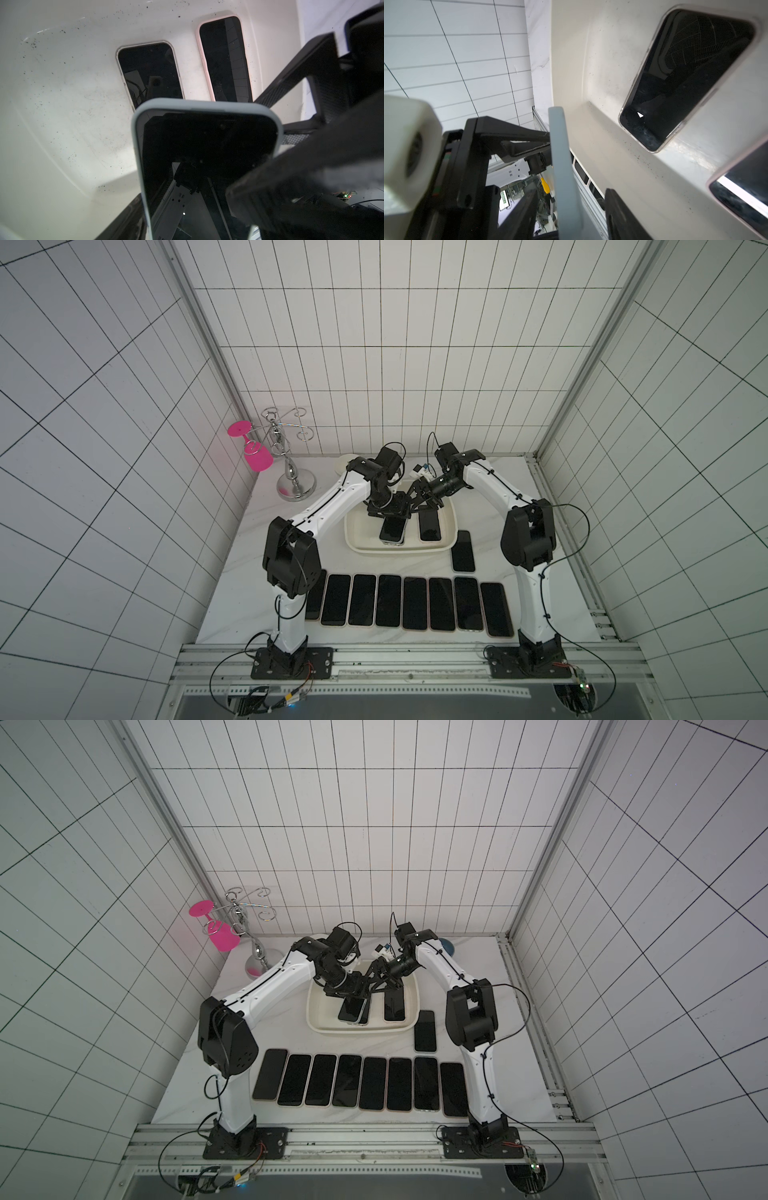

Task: Take the phone out of the storage box
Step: Pick up the phone from the storage box.

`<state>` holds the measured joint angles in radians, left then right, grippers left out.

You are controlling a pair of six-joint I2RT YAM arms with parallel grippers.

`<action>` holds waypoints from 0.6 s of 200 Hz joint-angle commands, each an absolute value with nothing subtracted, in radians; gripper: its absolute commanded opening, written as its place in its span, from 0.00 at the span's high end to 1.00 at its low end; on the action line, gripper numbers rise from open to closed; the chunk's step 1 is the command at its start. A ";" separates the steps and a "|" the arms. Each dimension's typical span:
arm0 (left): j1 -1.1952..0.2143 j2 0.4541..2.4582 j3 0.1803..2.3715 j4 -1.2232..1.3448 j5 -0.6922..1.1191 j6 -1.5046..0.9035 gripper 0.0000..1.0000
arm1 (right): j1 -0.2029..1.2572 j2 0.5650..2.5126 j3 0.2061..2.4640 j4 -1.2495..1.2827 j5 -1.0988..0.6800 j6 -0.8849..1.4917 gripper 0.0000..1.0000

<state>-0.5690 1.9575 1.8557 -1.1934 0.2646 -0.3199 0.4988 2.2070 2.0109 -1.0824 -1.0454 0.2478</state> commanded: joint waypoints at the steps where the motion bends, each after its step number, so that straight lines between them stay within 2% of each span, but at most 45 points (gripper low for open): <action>1: -0.577 1.939 1.890 -1.172 0.293 -0.299 0.51 | 0.509 2.220 1.972 -1.126 -1.134 0.198 0.64; 12: -0.576 1.940 1.893 -1.173 0.297 -0.294 0.51 | 0.509 2.215 1.965 -1.129 -1.160 0.188 0.75; 23: -0.577 1.939 1.898 -1.174 0.301 -0.294 0.48 | 0.507 2.207 1.954 -1.136 -1.162 0.182 0.90; 40: -0.574 1.936 1.910 -1.170 0.308 -0.305 0.28 | 0.500 2.180 1.925 -1.148 -1.168 0.161 0.99; 56: -0.563 1.928 1.933 -1.173 0.327 -0.326 0.17 | 0.477 2.118 1.865 -1.149 -1.120 0.160 1.00; 92: -0.479 1.832 1.954 -1.123 0.422 -0.417 0.07 | 0.327 1.868 1.661 -1.164 -0.919 0.168 1.00; 106: -0.443 1.778 1.931 -1.077 0.452 -0.445 0.02 | 0.243 1.765 1.586 -1.200 -0.799 0.163 1.00; 120: -0.424 1.728 1.893 -1.022 0.453 -0.454 0.02 | 0.173 1.690 1.551 -1.251 -0.584 0.150 1.00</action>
<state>-0.4629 1.8408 1.9087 -1.1423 0.4061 -0.4057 0.2844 1.8431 1.6112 -1.1446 -0.8803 0.1726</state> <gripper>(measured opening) 0.978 0.142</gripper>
